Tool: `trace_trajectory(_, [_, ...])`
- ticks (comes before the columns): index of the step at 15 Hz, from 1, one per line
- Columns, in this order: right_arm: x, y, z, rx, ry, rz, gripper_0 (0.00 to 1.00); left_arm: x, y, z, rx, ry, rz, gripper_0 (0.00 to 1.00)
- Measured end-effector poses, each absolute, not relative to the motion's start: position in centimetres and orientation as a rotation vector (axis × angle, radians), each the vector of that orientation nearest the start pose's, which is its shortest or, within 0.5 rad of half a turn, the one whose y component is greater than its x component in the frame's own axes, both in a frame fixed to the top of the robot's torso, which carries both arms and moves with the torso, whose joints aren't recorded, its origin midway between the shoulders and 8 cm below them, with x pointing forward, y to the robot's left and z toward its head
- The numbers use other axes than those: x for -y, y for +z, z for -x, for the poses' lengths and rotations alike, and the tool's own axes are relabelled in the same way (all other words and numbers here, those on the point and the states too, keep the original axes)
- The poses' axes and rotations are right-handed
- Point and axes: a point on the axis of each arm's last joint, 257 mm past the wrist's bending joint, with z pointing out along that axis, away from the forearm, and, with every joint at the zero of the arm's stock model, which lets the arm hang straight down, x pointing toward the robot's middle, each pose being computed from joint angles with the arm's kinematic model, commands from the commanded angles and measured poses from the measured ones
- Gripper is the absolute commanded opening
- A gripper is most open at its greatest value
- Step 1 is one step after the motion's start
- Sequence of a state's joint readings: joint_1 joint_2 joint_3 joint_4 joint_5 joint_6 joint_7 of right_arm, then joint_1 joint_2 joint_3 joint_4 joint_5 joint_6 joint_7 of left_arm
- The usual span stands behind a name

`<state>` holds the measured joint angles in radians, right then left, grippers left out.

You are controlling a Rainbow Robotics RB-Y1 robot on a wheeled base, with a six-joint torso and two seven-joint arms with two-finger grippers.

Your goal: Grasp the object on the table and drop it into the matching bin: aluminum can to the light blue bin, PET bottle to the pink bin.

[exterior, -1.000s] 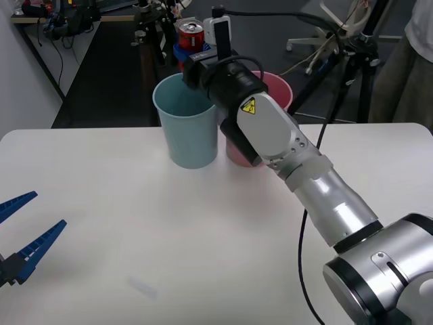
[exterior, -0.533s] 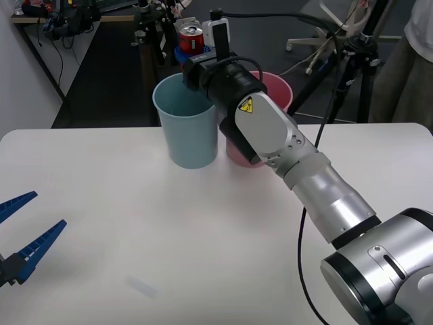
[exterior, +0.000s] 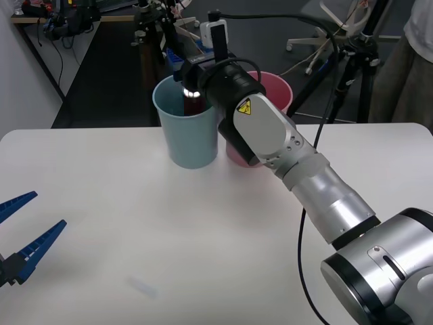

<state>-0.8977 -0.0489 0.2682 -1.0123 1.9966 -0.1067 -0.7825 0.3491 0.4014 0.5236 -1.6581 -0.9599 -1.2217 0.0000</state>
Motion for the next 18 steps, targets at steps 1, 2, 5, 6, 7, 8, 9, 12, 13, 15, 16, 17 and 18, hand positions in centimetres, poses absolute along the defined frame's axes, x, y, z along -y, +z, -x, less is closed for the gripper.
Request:
trace_trajectory(1, [-7.2, -1.8, -66.4, -1.379, 0.467, 0.425, 1.00, -33.0, -16.9, -34.2, -1.441, -0.567, -0.465, 1.00])
trace_trajectory(2, [-7.2, -1.8, -66.4, -1.378, 0.467, 0.425, 1.00, -33.0, -16.9, -34.2, -1.441, -0.567, -0.465, 1.00])
trace_trajectory(5, [-7.3, -1.8, -66.4, -1.377, 0.469, 0.424, 1.00, -33.0, -16.9, -34.2, -1.441, -0.567, -0.465, 1.00])
trace_trajectory(6, [-7.4, -1.8, -66.3, -1.377, 0.469, 0.425, 1.00, -33.0, -16.9, -34.2, -1.441, -0.567, -0.465, 1.00])
trace_trajectory(7, [-7.4, -1.8, -66.3, -1.376, 0.468, 0.426, 1.00, -33.0, -16.9, -34.2, -1.441, -0.567, -0.465, 1.00])
trace_trajectory(8, [-7.4, -1.8, -66.3, -1.375, 0.468, 0.426, 1.00, -33.0, -16.9, -34.2, -1.441, -0.567, -0.465, 1.00])
trace_trajectory(9, [-7.4, -1.7, -66.3, -1.373, 0.468, 0.424, 1.00, -33.0, -16.9, -34.2, -1.441, -0.567, -0.465, 1.00])
trace_trajectory(12, [-7.3, -1.2, -65.8, -1.358, 0.487, 0.408, 1.00, -33.0, -16.9, -34.2, -1.441, -0.567, -0.465, 1.00])
trace_trajectory(13, [-7.0, -1.0, -65.4, -1.346, 0.494, 0.402, 1.00, -33.0, -16.9, -34.2, -1.441, -0.567, -0.465, 1.00])
trace_trajectory(15, [-6.0, -0.9, -64.2, -1.324, 0.507, 0.396, 1.00, -33.0, -16.9, -34.2, -1.441, -0.567, -0.465, 1.00])
trace_trajectory(16, [-5.4, -1.0, -63.3, -1.313, 0.515, 0.399, 1.00, -33.0, -16.9, -34.2, -1.441, -0.567, -0.465, 1.00])
trace_trajectory(17, [-4.7, -1.0, -62.2, -1.301, 0.524, 0.401, 1.00, -33.0, -16.9, -34.2, -1.441, -0.567, -0.465, 1.00])
trace_trajectory(18, [-3.7, -1.2, -61.0, -1.293, 0.532, 0.404, 1.00, -33.0, -16.9, -34.2, -1.441, -0.567, -0.465, 1.00])
